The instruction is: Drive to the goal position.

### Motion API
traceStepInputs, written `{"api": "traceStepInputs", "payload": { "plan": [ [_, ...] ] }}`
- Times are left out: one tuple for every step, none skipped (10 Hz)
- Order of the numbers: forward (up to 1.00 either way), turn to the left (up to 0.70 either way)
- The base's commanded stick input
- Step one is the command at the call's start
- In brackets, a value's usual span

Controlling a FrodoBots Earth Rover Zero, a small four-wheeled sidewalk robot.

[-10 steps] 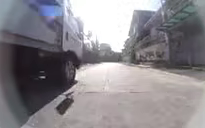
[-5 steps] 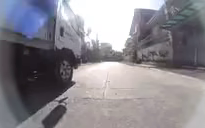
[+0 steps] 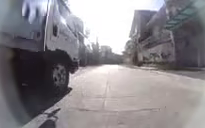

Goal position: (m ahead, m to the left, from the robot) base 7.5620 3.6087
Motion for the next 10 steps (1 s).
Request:
{"api": "traceStepInputs", "payload": {
  "plan": [
    [0.70, 0.00],
    [0.70, 0.00],
    [0.70, 0.00],
    [0.70, 0.00],
    [0.70, 0.00],
    [0.70, 0.00],
    [0.70, 0.00],
    [0.70, 0.00],
    [0.70, 0.00],
    [0.70, 0.00]
  ]
}}
